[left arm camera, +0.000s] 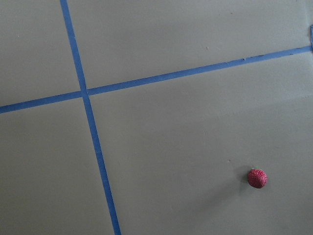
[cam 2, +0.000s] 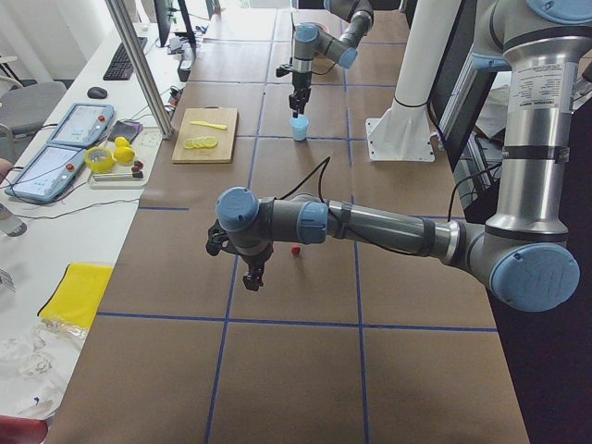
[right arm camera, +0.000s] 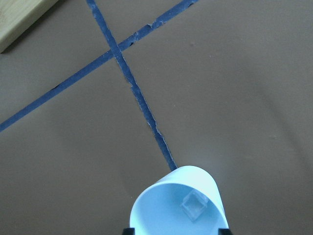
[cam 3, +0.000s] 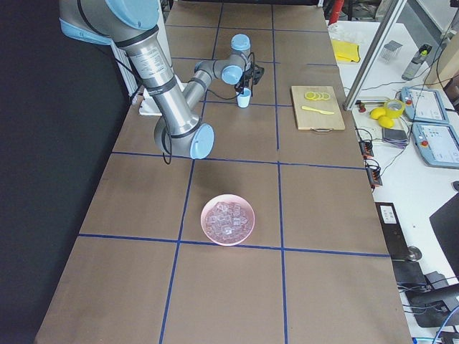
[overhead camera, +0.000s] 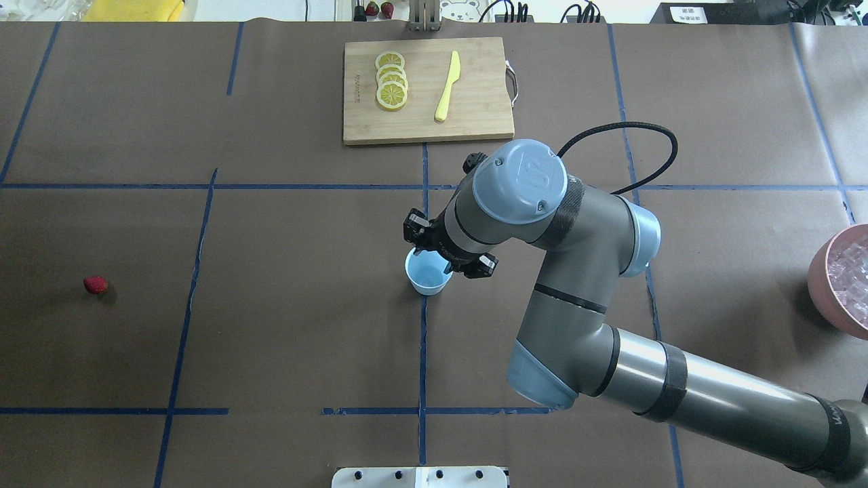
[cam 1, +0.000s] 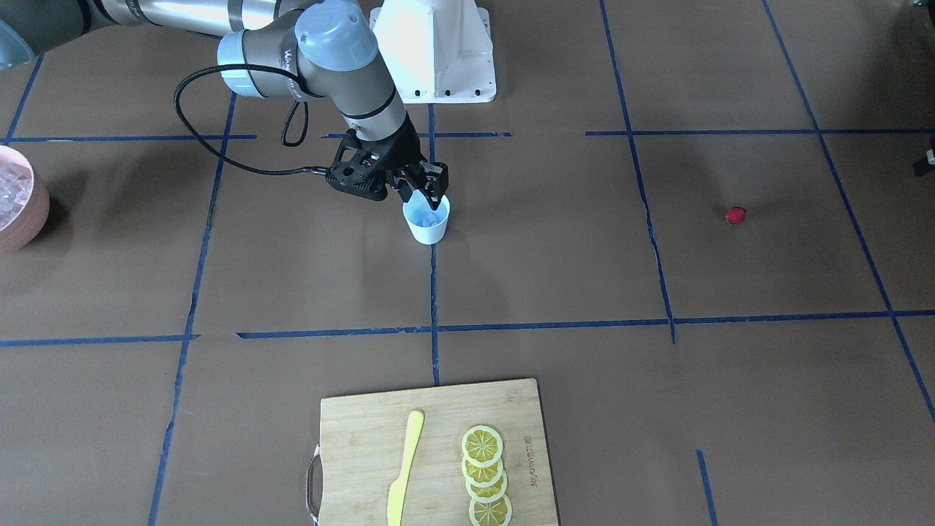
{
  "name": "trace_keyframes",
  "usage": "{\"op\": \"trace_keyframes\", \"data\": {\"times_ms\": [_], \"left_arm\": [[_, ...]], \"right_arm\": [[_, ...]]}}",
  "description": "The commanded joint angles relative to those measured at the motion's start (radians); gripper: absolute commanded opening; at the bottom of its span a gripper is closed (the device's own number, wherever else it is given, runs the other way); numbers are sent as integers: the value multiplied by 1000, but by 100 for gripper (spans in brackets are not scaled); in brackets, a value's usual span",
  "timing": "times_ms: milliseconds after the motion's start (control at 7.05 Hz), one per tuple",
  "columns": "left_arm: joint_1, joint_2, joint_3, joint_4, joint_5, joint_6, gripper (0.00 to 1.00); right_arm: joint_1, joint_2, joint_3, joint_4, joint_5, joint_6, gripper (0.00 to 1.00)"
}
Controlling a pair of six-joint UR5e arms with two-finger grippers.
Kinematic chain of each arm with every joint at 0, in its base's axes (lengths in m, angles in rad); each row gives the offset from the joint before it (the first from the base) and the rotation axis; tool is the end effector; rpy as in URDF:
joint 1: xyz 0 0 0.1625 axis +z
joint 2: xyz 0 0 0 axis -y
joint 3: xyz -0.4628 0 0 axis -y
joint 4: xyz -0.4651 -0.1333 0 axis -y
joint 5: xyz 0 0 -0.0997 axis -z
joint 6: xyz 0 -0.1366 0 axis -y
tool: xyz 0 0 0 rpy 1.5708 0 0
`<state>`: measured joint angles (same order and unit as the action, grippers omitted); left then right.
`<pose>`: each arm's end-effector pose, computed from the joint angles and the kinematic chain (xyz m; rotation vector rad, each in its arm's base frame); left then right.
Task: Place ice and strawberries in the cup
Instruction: 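Open the right gripper to drop the ice into the cup, then move the right gripper back to the pink bowl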
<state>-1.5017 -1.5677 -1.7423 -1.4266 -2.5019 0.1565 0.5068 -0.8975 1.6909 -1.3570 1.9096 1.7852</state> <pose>0.0149 -0.5590 0.6264 0.0632 0.9312 0.2203 -0.6367 -0.4540 0.1774 -0.1625 -1.0416 0.4836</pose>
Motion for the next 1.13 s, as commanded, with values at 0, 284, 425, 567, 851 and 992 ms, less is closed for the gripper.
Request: {"op": "trace_keyframes", "data": {"times_ms": [0,284,425,567,851,992], "left_arm": [[0,0,1,0,2,0,100],[0,0,1,0,0,0,100],[0,2,1,0,0,0,100],[0,2,1,0,0,0,100],[0,2,0,0,0,0,100],[0,2,0,0,0,0,100]], "right_arm": [[68,-39,66,-11,52,-3,70],[256,-285,214,-21,220,-140,69],[313,-434,269,-19,244,-314,69],[385,-603,315,-10,246,-545,69],[539,-783,317,-8,302,-868,69],[643,-861,306,-10,346,-1068,70]]}}
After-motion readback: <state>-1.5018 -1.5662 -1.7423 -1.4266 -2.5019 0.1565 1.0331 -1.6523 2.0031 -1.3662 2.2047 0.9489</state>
